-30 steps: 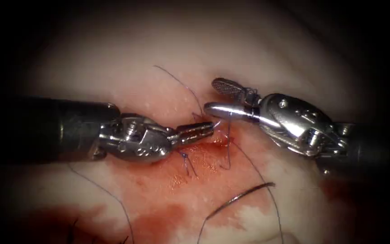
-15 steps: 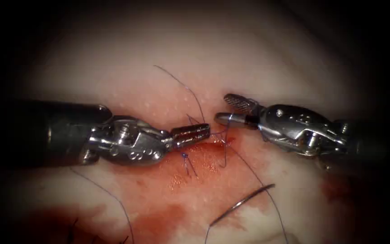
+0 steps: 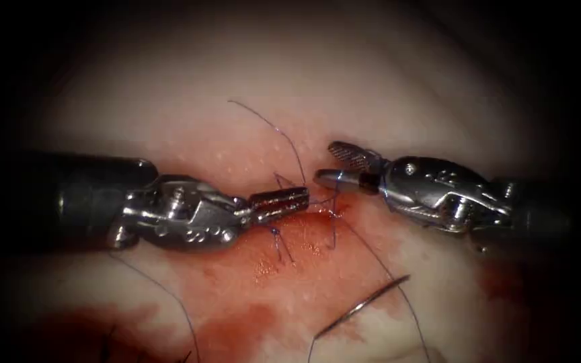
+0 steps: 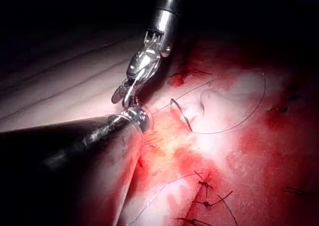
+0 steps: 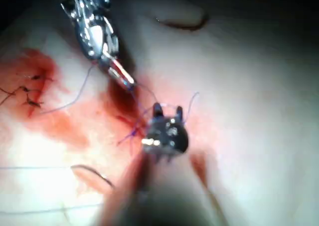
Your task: Wound Closure
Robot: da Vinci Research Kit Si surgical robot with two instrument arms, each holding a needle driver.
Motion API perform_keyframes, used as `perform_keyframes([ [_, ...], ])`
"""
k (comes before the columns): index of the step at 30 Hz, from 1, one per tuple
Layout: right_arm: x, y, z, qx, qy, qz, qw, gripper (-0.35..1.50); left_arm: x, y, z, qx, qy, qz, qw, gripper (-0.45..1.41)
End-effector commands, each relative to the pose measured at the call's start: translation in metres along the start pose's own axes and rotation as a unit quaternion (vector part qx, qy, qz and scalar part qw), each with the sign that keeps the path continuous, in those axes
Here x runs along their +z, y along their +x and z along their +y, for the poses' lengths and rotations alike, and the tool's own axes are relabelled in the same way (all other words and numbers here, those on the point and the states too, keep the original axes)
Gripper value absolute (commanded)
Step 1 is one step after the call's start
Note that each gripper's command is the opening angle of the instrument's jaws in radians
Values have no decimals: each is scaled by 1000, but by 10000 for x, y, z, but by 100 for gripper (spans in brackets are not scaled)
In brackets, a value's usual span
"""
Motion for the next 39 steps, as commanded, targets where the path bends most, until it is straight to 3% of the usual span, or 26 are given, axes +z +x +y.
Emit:
perform_keyframes([
  [1, 10, 4, -1, 4, 0, 4, 1000, 22, 5, 0, 1, 1, 0, 0, 1000, -45],
  [8, 20, 12, -2, 8, -6, 7, 1000, 41, -10, 12, 5, 1, -1, -1, 1000, -45],
  [16, 22, 12, 5, 7, -27, 5, 1000, 81, -22, 26, 10, 6, 0, -6, 1000, -45],
  [27, 29, 12, 2, 7, -34, 0, 999, 90, -30, 38, 9, 5, -1, -5, 1000, -45],
  [39, 52, -3, 5, 8, -26, -54, 998, 93, -42, 31, 16, 8, 2, -15, 1000, -45],
])
